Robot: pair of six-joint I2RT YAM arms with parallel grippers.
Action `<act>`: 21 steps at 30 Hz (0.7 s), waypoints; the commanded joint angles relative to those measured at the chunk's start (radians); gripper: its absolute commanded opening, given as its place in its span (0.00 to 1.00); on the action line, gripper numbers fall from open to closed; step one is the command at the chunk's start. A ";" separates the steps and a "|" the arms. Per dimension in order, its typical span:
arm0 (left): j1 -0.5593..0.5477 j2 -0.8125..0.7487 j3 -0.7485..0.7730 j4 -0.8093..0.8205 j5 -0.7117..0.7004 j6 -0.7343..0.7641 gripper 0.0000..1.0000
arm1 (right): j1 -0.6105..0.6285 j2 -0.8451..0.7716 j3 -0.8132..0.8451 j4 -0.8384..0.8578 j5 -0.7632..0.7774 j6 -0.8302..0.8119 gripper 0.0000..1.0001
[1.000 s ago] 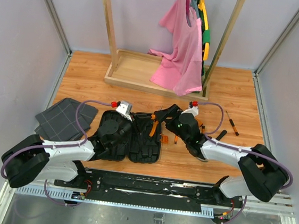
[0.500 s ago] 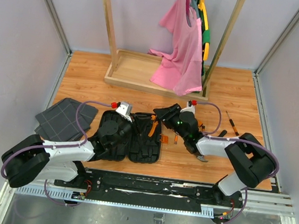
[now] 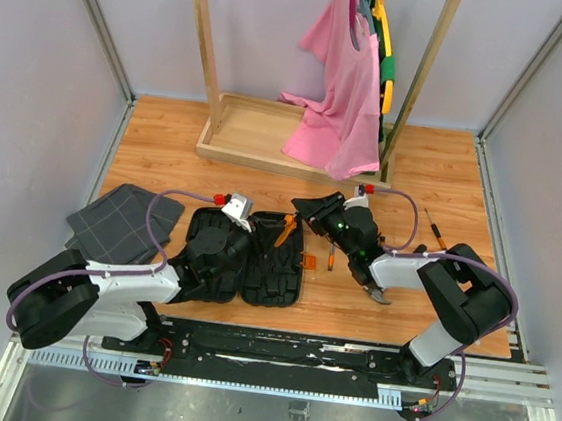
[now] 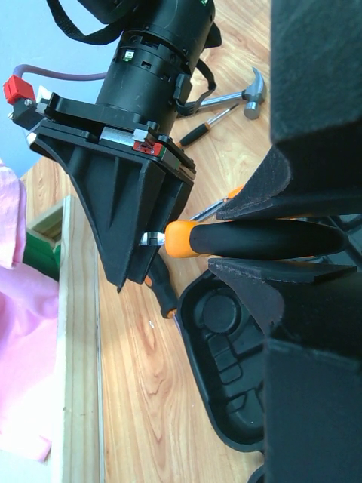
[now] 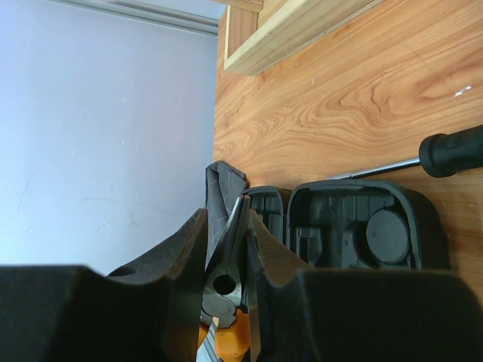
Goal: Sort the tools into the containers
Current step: Pick up the pliers at the center of the board.
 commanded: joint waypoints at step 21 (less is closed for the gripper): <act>-0.004 0.066 0.094 0.037 0.092 0.020 0.52 | -0.013 -0.329 0.042 -0.460 0.061 -0.635 0.01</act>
